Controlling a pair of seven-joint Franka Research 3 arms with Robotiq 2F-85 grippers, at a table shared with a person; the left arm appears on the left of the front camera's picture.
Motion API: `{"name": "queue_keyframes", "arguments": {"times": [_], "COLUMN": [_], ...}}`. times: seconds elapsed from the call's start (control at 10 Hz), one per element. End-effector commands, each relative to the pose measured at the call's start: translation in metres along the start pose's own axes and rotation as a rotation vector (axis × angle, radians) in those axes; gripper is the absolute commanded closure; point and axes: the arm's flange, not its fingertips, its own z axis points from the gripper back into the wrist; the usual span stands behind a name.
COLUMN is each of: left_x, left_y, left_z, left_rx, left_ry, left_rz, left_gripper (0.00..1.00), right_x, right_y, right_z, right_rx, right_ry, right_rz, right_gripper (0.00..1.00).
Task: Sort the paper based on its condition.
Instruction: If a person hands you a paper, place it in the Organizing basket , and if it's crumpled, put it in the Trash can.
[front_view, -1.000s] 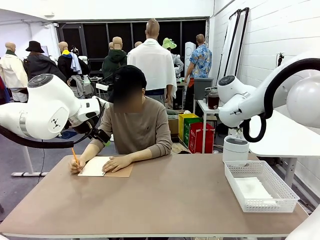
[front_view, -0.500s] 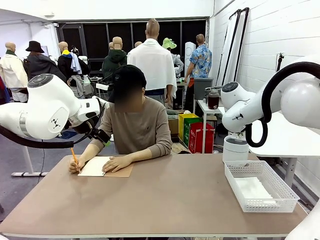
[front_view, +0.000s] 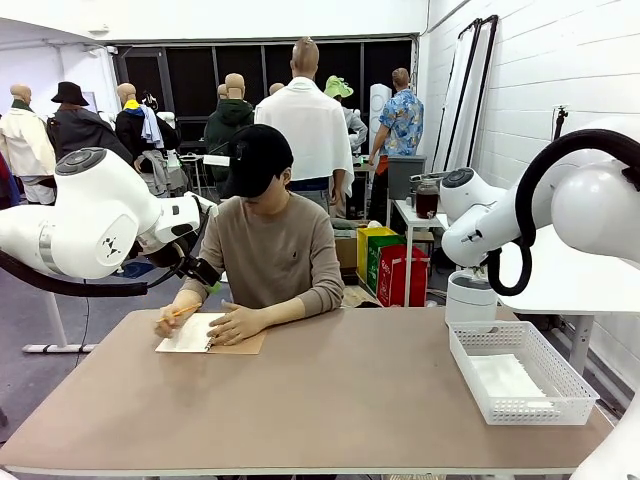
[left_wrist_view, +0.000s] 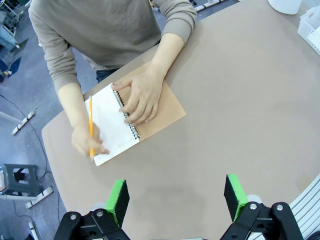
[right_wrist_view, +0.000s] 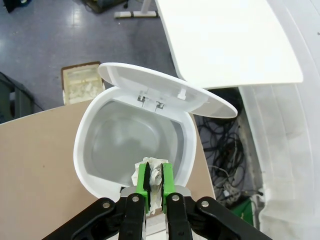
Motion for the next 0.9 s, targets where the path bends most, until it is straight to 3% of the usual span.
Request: {"name": "queue_keyframes", "arguments": {"times": [0.0,0.3,0.4,0.8], "left_x": [-0.0010,-0.0010,-0.0010,-0.0010], "left_y": [0.0011,0.0011,0.0011,0.0011], "left_z": [0.0000,0.0000,0.0000,0.0000], "left_rx": [-0.002,-0.002,-0.002,-0.002], "left_ry": [0.000,0.000,0.000,0.000], "left_rz": [0.001,0.001,0.001,0.001], "left_gripper": [0.00,0.00,0.00,0.00], "right_x": [0.0067,0.0085,0.0086,0.0108], "right_y": [0.0023,0.0014,0.0007,-0.0016], "right_z": [-0.0014,-0.0038,-0.0042,-0.0053], "right_rx": [0.028,0.051,0.056,0.079], "right_ry": [0.018,0.028,0.031,0.033], "right_rz": [-0.003,-0.010,-0.014,-0.031], "right_gripper": [0.72,0.12,0.00,0.00]}}
